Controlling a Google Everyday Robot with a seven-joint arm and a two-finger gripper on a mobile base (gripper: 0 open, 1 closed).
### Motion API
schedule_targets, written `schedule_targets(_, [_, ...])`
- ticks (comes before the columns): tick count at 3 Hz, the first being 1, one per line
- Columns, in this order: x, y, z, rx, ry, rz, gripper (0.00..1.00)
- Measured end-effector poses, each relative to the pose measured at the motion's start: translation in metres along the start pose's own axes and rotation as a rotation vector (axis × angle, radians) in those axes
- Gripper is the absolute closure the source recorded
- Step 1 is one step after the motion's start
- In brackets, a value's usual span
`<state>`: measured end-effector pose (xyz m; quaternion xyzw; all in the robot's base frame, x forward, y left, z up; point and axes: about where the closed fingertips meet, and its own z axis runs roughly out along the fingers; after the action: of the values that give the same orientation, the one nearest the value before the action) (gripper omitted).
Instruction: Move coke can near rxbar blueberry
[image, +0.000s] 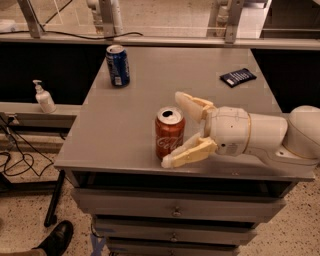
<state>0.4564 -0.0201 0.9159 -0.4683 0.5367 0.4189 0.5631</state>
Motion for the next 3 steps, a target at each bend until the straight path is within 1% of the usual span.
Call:
schedule_targets(1, [0.005, 0.003, -0.006, -0.007, 0.021, 0.019, 0.0])
schedule_targets(2, [0.019, 0.007, -0.01, -0.008, 0.028, 0.063, 0.0])
schedule_targets(3, [0.032, 0.01, -0.005, -0.023, 0.003, 0.081, 0.0])
